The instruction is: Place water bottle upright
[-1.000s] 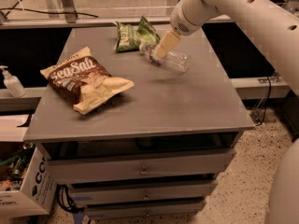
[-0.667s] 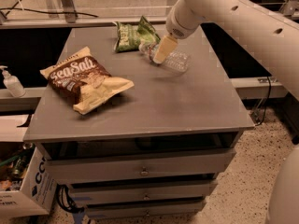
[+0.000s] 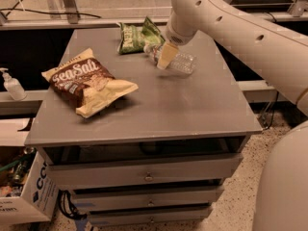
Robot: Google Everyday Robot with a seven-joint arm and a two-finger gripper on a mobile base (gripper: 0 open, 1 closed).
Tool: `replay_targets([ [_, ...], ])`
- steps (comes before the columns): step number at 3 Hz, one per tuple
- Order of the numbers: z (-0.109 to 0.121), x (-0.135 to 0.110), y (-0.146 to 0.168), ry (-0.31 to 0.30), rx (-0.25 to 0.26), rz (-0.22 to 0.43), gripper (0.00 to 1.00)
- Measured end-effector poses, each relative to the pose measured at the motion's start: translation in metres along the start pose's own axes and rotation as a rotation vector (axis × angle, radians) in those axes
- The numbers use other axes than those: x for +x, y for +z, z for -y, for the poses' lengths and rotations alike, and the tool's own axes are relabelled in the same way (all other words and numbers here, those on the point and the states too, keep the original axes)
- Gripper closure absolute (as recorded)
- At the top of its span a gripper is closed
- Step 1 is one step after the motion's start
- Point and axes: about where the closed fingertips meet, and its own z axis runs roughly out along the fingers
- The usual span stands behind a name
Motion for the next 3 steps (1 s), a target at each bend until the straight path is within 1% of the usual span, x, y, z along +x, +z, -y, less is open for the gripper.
replay_targets([
  [2,-0.019,-0.02,0.02,0.175,-0.138,0.015,0.0],
  [3,-0.025,-0.03,0.028,0.215,-0.163,0.011,0.0],
])
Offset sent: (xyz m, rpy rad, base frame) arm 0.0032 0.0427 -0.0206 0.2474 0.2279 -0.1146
